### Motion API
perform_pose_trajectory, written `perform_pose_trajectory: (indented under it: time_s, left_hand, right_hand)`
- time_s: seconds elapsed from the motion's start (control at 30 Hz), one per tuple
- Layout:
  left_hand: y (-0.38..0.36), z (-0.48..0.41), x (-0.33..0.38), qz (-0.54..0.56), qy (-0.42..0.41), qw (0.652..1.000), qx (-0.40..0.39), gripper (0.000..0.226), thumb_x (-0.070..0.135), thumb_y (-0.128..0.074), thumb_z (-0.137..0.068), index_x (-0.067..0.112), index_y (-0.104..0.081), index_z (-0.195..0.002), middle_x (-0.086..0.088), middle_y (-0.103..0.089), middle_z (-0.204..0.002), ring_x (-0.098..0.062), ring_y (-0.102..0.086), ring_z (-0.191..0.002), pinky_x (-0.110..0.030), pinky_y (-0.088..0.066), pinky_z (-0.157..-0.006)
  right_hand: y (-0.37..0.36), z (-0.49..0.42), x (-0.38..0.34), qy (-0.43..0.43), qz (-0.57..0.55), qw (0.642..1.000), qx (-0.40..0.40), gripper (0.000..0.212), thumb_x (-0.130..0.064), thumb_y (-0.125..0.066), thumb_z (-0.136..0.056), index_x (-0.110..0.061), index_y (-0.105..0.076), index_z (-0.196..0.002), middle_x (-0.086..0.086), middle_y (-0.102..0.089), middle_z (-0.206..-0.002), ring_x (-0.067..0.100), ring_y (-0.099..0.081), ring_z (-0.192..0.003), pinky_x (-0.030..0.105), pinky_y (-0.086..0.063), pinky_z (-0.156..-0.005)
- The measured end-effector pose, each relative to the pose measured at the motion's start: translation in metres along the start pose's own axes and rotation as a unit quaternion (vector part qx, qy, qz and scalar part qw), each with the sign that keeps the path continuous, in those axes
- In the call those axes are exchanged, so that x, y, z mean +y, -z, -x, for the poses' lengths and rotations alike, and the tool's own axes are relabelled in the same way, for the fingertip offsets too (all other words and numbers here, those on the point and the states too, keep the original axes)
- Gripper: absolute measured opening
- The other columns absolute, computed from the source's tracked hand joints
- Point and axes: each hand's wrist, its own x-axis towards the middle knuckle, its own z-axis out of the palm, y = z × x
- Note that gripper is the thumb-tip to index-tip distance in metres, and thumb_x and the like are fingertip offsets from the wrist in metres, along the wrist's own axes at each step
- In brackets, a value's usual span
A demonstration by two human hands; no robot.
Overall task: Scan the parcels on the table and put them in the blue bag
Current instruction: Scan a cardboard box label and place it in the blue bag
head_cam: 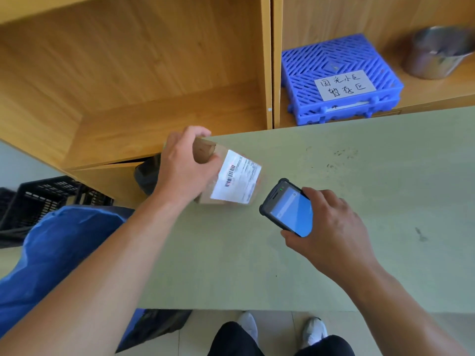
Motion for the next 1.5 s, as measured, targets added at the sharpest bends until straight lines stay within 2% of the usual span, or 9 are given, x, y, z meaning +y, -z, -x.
perform_pose_trajectory:
  time_s: [0.07, 0.3, 0.43, 0.6, 0.73, 0.87, 1.07, 1.4, 1.5]
  left_hand:
    - [0.005, 0.001, 0.000, -0.003, -0.006, 1.000, 0.000, 0.032, 0.035, -0.072, -0.080, 0.035, -0.064, -0.111, 0.002, -0.056, -0.116, -0.016, -0.053, -0.110, -0.030, -0.043, -0.096]
    - [0.015, 0.011, -0.005, -0.009, -0.013, 1.000, 0.009, 0.025, 0.034, -0.078, -0.081, 0.034, -0.069, -0.105, 0.003, -0.054, -0.117, -0.018, -0.058, -0.107, -0.032, -0.046, -0.098]
    - [0.030, 0.015, -0.012, -0.013, -0.001, 1.000, 0.016, 0.032, 0.040, -0.078, -0.083, 0.037, -0.066, -0.112, 0.005, -0.056, -0.121, -0.014, -0.054, -0.110, -0.027, -0.043, -0.092]
    - [0.081, 0.036, -0.038, -0.008, 0.045, 0.998, 0.049, 0.058, 0.045, -0.077, -0.083, 0.037, -0.051, -0.134, 0.007, -0.061, -0.125, -0.016, -0.058, -0.114, -0.035, -0.048, -0.096]
    - [0.144, 0.065, -0.080, -0.029, 0.105, 0.989, 0.098, 0.063, 0.045, -0.077, -0.084, 0.037, -0.046, -0.138, 0.007, -0.061, -0.128, -0.015, -0.056, -0.117, -0.029, -0.044, -0.096]
    - [0.192, 0.101, -0.130, -0.048, 0.154, 0.976, 0.143, 0.063, 0.042, -0.079, -0.082, 0.032, -0.049, -0.137, 0.007, -0.061, -0.128, -0.014, -0.058, -0.121, -0.039, -0.049, -0.104]
    - [0.224, 0.160, -0.202, -0.058, 0.247, 0.943, 0.217, 0.062, 0.038, -0.080, -0.082, 0.031, -0.051, -0.137, 0.003, -0.059, -0.131, -0.013, -0.059, -0.117, -0.024, -0.043, -0.093]
    - [0.226, 0.194, -0.307, -0.068, 0.322, 0.921, 0.207, 0.064, 0.036, -0.079, -0.083, 0.029, -0.051, -0.140, 0.001, -0.052, -0.136, -0.016, -0.054, -0.119, -0.020, -0.036, -0.091]
    - [0.226, 0.193, -0.334, -0.065, 0.315, 0.923, 0.209, 0.065, 0.035, -0.079, -0.081, 0.029, -0.051, -0.139, 0.001, -0.052, -0.138, -0.021, -0.049, -0.125, -0.032, -0.043, -0.102]
  right_hand:
    - [-0.002, 0.004, -0.003, 0.012, 0.002, 1.000, 0.001, 0.079, -0.055, -0.077, -0.065, -0.024, -0.050, -0.132, -0.003, -0.059, -0.113, 0.025, -0.057, -0.094, 0.037, -0.048, -0.071]
    - [-0.009, 0.016, -0.010, 0.042, 0.021, 0.999, 0.005, 0.076, -0.053, -0.078, -0.062, -0.022, -0.054, -0.127, -0.002, -0.061, -0.106, 0.026, -0.058, -0.090, 0.036, -0.045, -0.067]
    - [-0.012, 0.017, -0.022, 0.040, 0.002, 0.999, -0.002, 0.080, -0.057, -0.077, -0.066, -0.024, -0.049, -0.134, -0.005, -0.058, -0.116, 0.024, -0.057, -0.098, 0.034, -0.042, -0.070]
    - [-0.015, 0.015, -0.072, 0.086, -0.021, 0.996, -0.017, 0.083, -0.059, -0.074, -0.069, -0.025, -0.043, -0.138, -0.006, -0.054, -0.122, 0.023, -0.055, -0.102, 0.036, -0.045, -0.075]
    - [-0.028, 0.013, -0.135, 0.151, -0.036, 0.987, -0.039, 0.084, -0.058, -0.076, -0.068, -0.023, -0.044, -0.138, -0.003, -0.056, -0.122, 0.024, -0.055, -0.102, 0.039, -0.049, -0.077]
    - [-0.053, 0.017, -0.191, 0.199, -0.057, 0.976, -0.064, 0.085, -0.060, -0.076, -0.068, -0.024, -0.044, -0.138, -0.004, -0.055, -0.122, 0.023, -0.055, -0.101, 0.041, -0.052, -0.078]
    - [-0.104, 0.036, -0.253, 0.271, -0.056, 0.954, -0.115, 0.081, -0.053, -0.081, -0.065, -0.022, -0.049, -0.132, -0.001, -0.059, -0.114, 0.026, -0.058, -0.096, 0.043, -0.053, -0.076]
    - [-0.181, 0.038, -0.310, 0.292, -0.005, 0.940, -0.176, 0.087, -0.059, -0.076, -0.068, -0.025, -0.043, -0.142, -0.002, -0.055, -0.128, 0.024, -0.055, -0.109, 0.047, -0.052, -0.086]
    - [-0.199, 0.037, -0.323, 0.278, 0.000, 0.941, -0.191, 0.088, -0.057, -0.076, -0.069, -0.025, -0.041, -0.143, -0.002, -0.054, -0.130, 0.024, -0.054, -0.111, 0.046, -0.051, -0.087]
